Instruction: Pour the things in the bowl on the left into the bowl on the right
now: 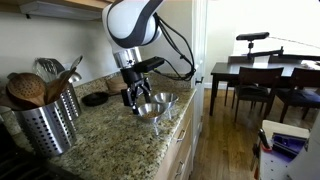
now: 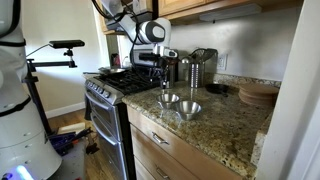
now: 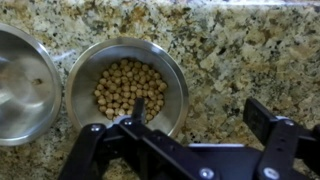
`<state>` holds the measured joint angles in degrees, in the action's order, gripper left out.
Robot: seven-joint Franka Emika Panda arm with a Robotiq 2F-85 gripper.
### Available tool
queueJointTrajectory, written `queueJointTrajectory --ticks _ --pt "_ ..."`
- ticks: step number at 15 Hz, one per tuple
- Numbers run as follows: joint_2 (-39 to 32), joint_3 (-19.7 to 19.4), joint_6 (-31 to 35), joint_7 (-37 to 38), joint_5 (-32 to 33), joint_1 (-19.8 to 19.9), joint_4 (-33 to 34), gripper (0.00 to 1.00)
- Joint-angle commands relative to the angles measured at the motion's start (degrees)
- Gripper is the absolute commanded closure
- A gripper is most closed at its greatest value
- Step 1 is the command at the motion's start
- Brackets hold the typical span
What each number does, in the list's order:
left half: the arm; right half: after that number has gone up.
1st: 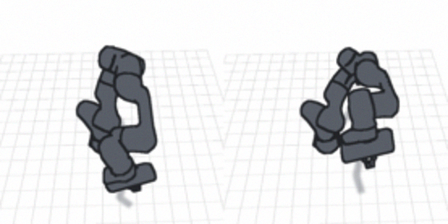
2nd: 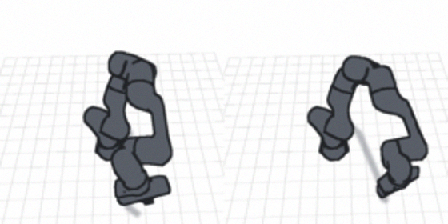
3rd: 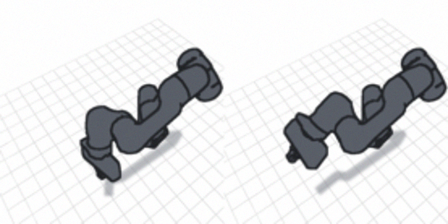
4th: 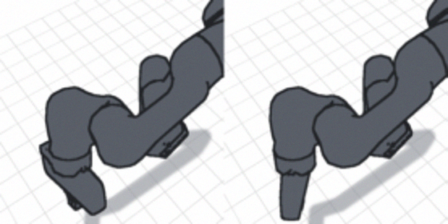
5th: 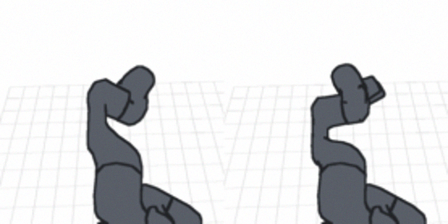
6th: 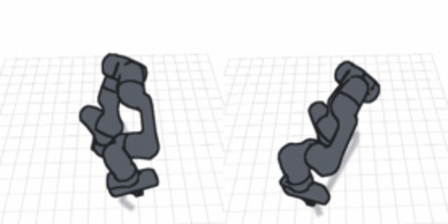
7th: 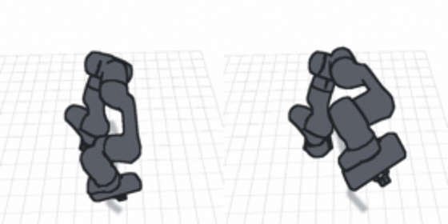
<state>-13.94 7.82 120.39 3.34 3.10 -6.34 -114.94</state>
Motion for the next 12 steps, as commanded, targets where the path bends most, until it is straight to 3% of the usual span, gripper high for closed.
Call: queueJointTrajectory --ticks 1,12 --pt "-0.9 -0.9 1.7 3.2 1.1 -1.4 -0.3 0.00" --pt "-2.8 -1.2 3.2 6.5 1.4 -2.4 -1.1 0.00"
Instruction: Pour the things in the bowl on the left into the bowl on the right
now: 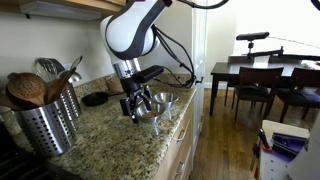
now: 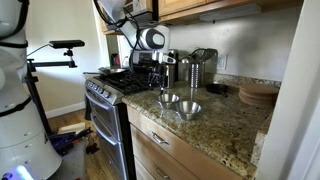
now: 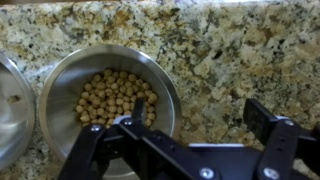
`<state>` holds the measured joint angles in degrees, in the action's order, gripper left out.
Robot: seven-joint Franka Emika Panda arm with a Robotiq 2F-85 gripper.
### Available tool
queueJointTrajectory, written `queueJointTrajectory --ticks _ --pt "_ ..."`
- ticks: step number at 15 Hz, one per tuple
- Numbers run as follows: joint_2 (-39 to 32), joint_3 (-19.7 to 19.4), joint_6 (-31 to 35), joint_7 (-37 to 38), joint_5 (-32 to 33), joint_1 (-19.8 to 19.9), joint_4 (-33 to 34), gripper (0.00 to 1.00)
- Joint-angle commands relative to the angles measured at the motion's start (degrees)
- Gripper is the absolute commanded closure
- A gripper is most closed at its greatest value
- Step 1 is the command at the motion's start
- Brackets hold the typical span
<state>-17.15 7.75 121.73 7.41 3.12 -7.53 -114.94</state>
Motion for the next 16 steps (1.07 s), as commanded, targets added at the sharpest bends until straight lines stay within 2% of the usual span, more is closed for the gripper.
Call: queueJointTrajectory --ticks 1,6,16 --pt "0.5 -1.3 2.1 2.6 1.6 -1.3 -1.3 0.00" --pt "0.5 -2.4 4.5 4.6 3.9 -1.0 -2.4 0.00" --pt "-1.9 -2.9 6.6 4.9 3.6 -1.2 -2.5 0.00"
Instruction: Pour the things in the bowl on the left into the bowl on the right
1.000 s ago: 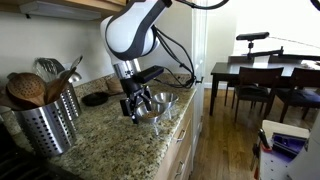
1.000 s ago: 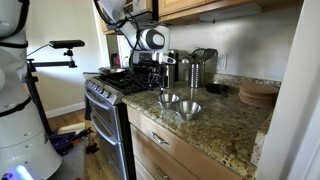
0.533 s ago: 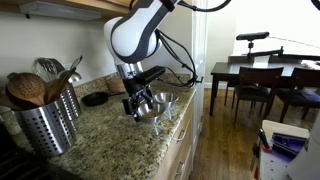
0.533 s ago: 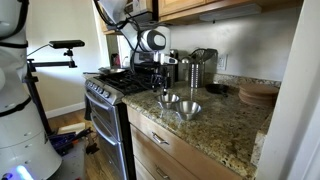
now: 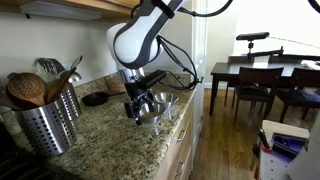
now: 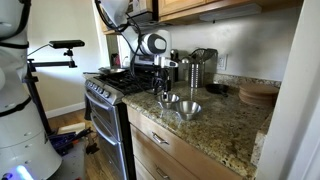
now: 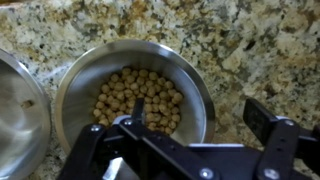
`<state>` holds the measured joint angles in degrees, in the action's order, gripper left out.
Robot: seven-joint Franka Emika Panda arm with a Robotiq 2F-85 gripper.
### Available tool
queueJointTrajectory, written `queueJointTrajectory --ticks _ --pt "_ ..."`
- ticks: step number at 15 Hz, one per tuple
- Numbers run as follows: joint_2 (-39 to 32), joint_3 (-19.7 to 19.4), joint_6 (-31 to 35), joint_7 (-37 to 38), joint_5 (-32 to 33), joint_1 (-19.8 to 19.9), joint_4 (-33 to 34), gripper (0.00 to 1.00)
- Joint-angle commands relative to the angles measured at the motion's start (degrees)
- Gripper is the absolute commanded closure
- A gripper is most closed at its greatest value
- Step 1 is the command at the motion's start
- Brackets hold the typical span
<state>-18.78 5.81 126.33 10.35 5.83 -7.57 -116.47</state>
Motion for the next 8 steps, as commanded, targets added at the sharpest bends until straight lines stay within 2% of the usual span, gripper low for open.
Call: queueJointTrajectory --ticks 1,8 --pt "-0.5 -1.0 2.1 2.0 0.8 -1.1 -0.9 0.00" --pt "-1.5 -1.4 2.4 1.9 1.0 -1.2 -0.5 0.00"
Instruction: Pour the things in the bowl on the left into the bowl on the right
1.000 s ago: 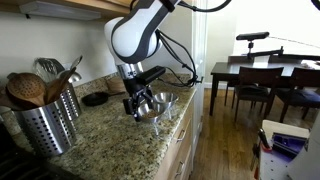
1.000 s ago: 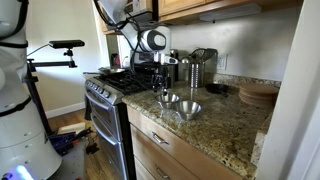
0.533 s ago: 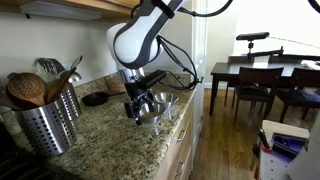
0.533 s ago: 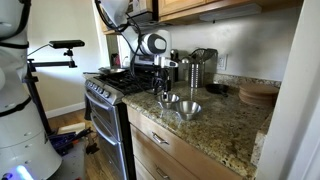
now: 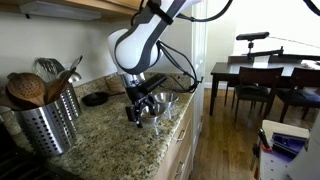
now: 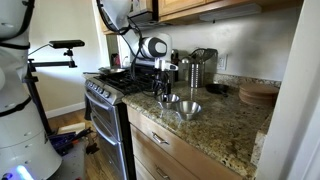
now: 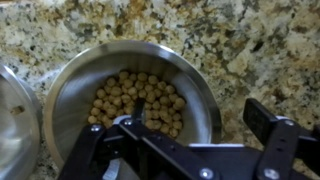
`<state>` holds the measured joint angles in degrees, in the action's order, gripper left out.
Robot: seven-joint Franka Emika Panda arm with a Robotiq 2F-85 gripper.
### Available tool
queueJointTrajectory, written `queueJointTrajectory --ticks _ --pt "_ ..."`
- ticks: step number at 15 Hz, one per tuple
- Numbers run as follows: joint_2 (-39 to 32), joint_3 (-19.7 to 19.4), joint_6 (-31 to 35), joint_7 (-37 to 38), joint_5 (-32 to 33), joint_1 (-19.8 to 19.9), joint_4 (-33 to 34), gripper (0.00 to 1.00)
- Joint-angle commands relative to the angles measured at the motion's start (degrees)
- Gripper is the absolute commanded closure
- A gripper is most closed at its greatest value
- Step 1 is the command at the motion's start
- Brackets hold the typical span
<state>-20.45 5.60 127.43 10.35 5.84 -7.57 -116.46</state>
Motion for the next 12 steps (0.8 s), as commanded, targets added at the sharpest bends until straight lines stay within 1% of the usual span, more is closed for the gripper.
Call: queueJointTrajectory --ticks 1,2,3,5,6,7,8,11,12 --pt "0.2 -1.2 1.3 1.9 1.1 -1.2 -0.5 0.12" --pt "0.2 -1.3 1.2 1.9 1.1 -1.1 -0.4 0.15" --pt "0.2 -1.3 1.2 1.9 1.2 -1.2 -0.4 0.33" --pt "0.1 -1.4 1.1 1.8 1.2 -1.2 -0.2 0.47" --pt "0.1 -1.3 1.1 1.8 1.1 -1.2 -0.2 0.47" --pt "0.0 -1.3 1.1 1.8 1.2 -1.2 -0.1 0.59" --pt "0.0 -1.3 1.1 1.8 1.2 -1.2 -0.1 0.67" --pt "0.0 -1.3 1.0 1.8 1.1 -1.2 0.1 0.86" --pt "-0.1 -1.3 0.9 1.8 1.2 -1.2 0.2 0.90"
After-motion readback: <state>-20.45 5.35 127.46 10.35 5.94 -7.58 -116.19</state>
